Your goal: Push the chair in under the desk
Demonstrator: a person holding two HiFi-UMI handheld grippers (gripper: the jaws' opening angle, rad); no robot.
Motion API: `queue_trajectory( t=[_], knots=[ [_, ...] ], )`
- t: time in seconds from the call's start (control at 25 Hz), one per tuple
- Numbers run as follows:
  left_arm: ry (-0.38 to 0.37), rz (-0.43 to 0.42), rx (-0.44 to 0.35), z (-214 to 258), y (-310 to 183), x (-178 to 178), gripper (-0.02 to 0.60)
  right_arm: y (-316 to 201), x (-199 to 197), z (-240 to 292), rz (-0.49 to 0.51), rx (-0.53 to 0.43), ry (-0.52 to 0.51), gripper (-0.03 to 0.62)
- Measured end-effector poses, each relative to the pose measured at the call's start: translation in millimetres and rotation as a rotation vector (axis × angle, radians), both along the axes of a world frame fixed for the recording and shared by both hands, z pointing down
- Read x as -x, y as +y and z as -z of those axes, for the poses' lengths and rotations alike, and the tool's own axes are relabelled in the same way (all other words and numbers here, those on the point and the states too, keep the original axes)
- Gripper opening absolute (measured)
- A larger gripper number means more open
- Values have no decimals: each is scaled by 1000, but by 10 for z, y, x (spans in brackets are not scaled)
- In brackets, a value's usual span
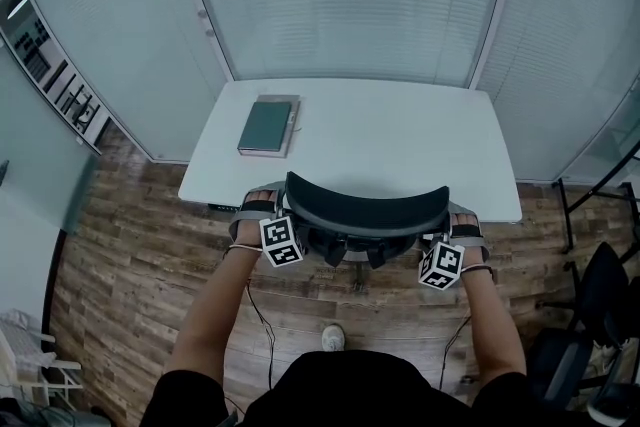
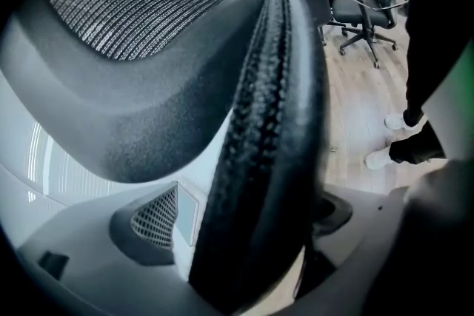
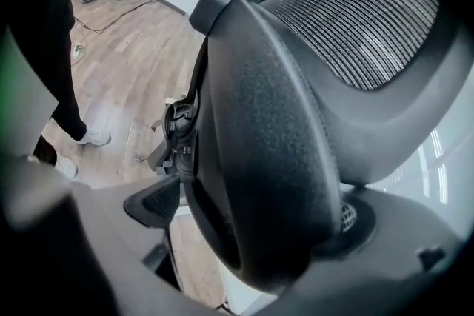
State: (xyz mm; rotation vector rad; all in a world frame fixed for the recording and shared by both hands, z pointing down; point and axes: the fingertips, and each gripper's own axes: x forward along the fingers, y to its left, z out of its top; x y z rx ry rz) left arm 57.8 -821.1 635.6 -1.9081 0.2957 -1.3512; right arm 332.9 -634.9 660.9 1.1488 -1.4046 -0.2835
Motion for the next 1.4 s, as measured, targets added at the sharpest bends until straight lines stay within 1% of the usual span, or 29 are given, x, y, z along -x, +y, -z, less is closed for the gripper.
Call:
queue_trajectory(
  t=[0.2, 0.36, 0.4, 0.48, 0.56, 0.64, 0.72, 0.8, 0.88, 1.0, 1.08, 1.16, 1.24, 1.32, 1.36, 1.4],
  knots=[
    [2, -7, -5, 11, 26, -5, 491, 30, -9, 10, -6, -6, -1, 531],
    [20, -23, -23, 22, -9, -32, 491, -12, -21, -1, 3, -4, 4, 531],
    [25, -27, -21, 18, -8, -36, 491, -15, -12, -9, 7, 2, -7, 531],
    [56, -32, 8, 19, 17, -59, 491, -24, 30, 14, 3, 0, -77, 531],
    [136, -20, 49, 75, 60, -83, 491, -9, 73, 89, -8, -12, -159, 531],
    [218, 11, 58, 207, 94, -49, 491, 59, 97, 193, -15, -38, -196, 531],
    [286, 44, 46, 357, 124, 40, 491, 171, 144, 337, -18, -87, -239, 531],
    [372, 78, 70, 477, 179, 131, 491, 287, 238, 515, -9, -153, -311, 531],
    [490, 117, 123, 565, 264, 204, 491, 412, 338, 678, -4, -214, -391, 531],
    [688, 175, 223, 699, 483, 292, 491, 613, 464, 904, -23, -307, -526, 531],
    [794, 190, 267, 820, 682, 316, 490, 729, 556, 1072, -37, -371, -613, 525],
    [892, 194, 299, 987, 890, 292, 489, 820, 659, 1265, -39, -432, -685, 498],
    [983, 205, 353, 1121, 1093, 235, 489, 904, 742, 1452, -43, -493, -737, 441],
    [1039, 208, 401, 1190, 1293, 166, 480, 988, 803, 1639, -53, -559, -793, 378],
    [1061, 200, 416, 1236, 1391, 130, 456, 1027, 833, 1737, -57, -593, -826, 334],
    [1087, 190, 423, 1296, 1483, 99, 413, 1065, 867, 1826, -60, -623, -859, 291]
  ],
)
